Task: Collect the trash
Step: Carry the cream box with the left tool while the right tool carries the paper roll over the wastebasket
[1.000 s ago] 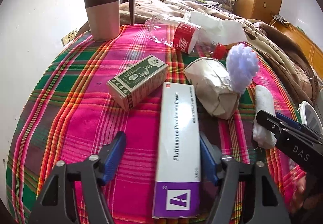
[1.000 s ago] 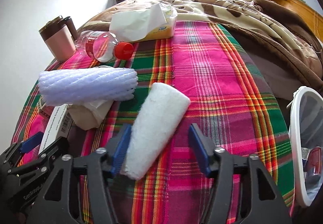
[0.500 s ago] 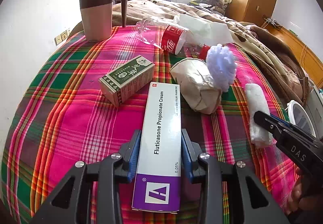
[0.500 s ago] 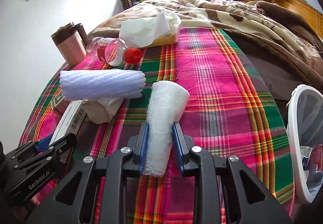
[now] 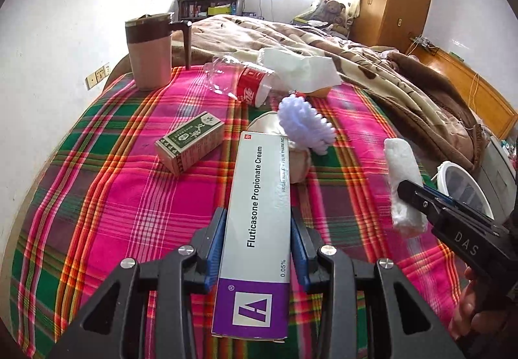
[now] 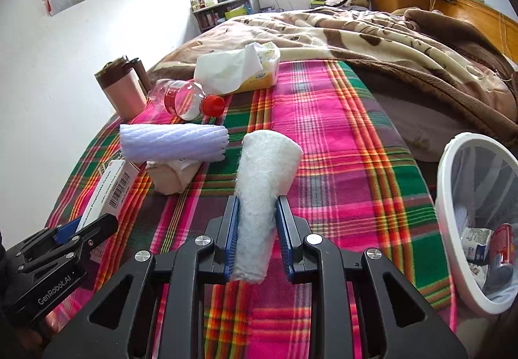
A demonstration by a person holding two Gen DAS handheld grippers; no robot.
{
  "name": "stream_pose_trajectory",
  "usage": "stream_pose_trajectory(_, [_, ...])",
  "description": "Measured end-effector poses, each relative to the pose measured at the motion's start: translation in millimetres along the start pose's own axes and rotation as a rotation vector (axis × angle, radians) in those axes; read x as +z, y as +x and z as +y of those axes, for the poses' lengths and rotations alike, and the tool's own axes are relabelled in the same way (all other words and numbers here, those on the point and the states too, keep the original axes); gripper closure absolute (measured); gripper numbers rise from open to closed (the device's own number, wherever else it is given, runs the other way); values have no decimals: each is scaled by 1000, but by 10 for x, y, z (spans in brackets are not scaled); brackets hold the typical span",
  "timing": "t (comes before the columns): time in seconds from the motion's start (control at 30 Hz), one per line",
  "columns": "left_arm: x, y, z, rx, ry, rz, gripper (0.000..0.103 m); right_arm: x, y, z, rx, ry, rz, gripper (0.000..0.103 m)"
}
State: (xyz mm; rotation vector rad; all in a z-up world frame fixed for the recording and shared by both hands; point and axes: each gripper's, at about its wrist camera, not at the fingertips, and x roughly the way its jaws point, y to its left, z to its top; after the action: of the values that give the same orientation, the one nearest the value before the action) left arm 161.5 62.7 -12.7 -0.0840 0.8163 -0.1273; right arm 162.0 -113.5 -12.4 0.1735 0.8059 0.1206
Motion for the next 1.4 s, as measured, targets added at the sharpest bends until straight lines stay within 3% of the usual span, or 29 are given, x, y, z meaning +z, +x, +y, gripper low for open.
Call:
stream_pose_trajectory(0.67, [10,-443,-771,-88,112,-101,64,-38,-608,-485,-33,55,-110,80])
stream_pose_trajectory(1.4, [32,-512,-1738,-222,244,-133,64,-137,-1060,-1260,-146,166,-178,79])
